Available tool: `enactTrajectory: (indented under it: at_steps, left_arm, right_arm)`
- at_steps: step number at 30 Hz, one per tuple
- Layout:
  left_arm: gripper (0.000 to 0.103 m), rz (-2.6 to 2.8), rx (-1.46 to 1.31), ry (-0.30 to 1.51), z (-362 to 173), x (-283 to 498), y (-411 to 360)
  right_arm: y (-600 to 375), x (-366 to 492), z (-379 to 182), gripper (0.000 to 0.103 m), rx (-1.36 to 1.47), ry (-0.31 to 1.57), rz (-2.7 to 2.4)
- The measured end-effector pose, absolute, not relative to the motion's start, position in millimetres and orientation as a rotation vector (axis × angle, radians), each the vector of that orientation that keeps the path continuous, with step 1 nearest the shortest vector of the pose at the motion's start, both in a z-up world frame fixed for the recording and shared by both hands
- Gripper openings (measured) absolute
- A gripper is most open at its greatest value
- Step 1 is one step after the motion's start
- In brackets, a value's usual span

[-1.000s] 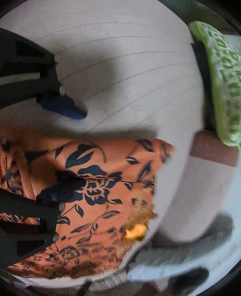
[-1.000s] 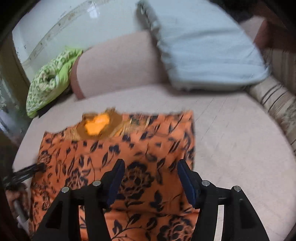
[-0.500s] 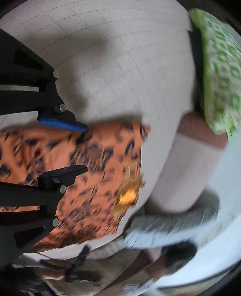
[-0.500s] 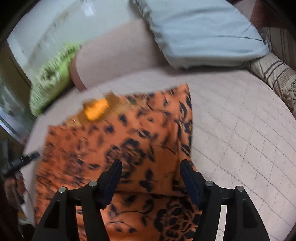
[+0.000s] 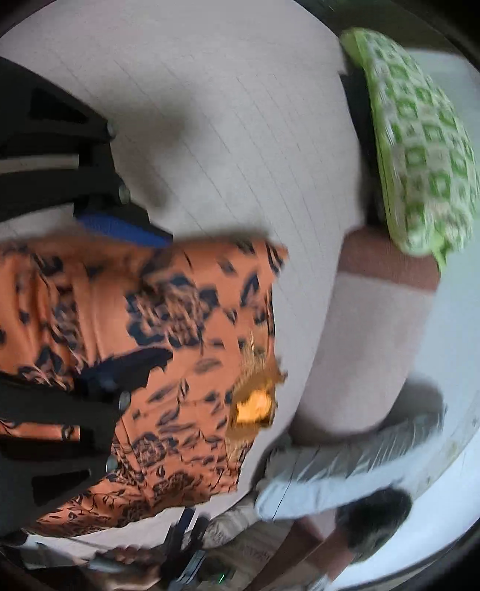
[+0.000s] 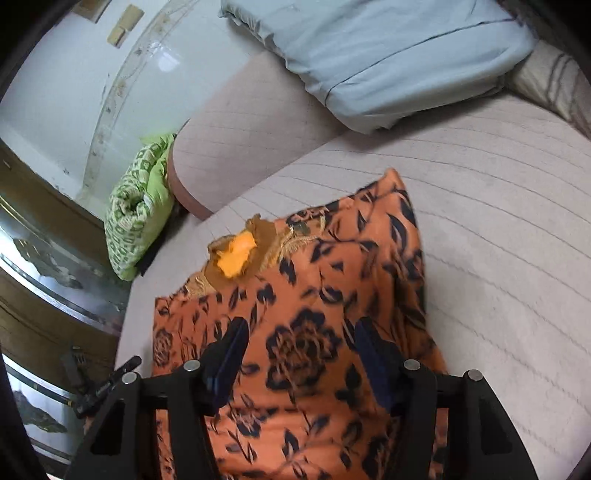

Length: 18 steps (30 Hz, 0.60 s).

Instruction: Fold small clothes

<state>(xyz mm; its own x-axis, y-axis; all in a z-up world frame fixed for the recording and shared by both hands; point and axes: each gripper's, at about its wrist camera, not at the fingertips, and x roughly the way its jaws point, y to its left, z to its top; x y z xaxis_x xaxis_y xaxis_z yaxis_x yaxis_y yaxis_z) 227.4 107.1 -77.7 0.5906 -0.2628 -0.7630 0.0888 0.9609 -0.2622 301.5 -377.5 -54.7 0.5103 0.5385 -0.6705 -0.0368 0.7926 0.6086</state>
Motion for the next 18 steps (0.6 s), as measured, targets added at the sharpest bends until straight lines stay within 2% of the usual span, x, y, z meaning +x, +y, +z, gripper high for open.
enactTrajectory:
  at_steps: [1, 3, 4, 5, 8, 12, 15, 18]
  left_arm:
    - [0.069, -0.171, -0.187, 0.939, -89, 238, 100]
    - [0.071, -0.031, -0.119, 1.038, -116, 255, 103]
    - [0.074, -0.009, -0.122, 1.071, -127, 259, 106]
    - [0.074, -0.014, -0.162, 1.018, -124, 254, 110]
    - [0.073, -0.002, -0.188, 1.004, -108, 242, 112]
    - [0.073, -0.053, -0.205, 0.901, -65, 189, 119]
    - [0.084, -0.079, -0.226, 0.851, -38, 130, 132]
    - [0.085, -0.095, -0.246, 0.842, -34, 70, 142]
  right_arm:
    - [-379, 310, -62, 0.066, 0.588, 0.995, 0.373]
    - [-386, 333, -99, 0.066, 0.624, 1.075, 0.309]
    - [-391, 337, -107, 0.065, 0.719, 1.053, 0.317]
    - [-396, 335, -105, 0.065, 0.774, 1.033, 0.318]
    - [-396, 318, -76, 0.066, 0.702, 1.012, 0.295]
    - [-409, 251, -19, 0.066, 0.544, 0.950, 0.302]
    - [-421, 183, 9, 0.070, 0.457, 0.954, 0.350]
    - [-437, 117, 10, 0.072, 0.385, 1.036, 0.365]
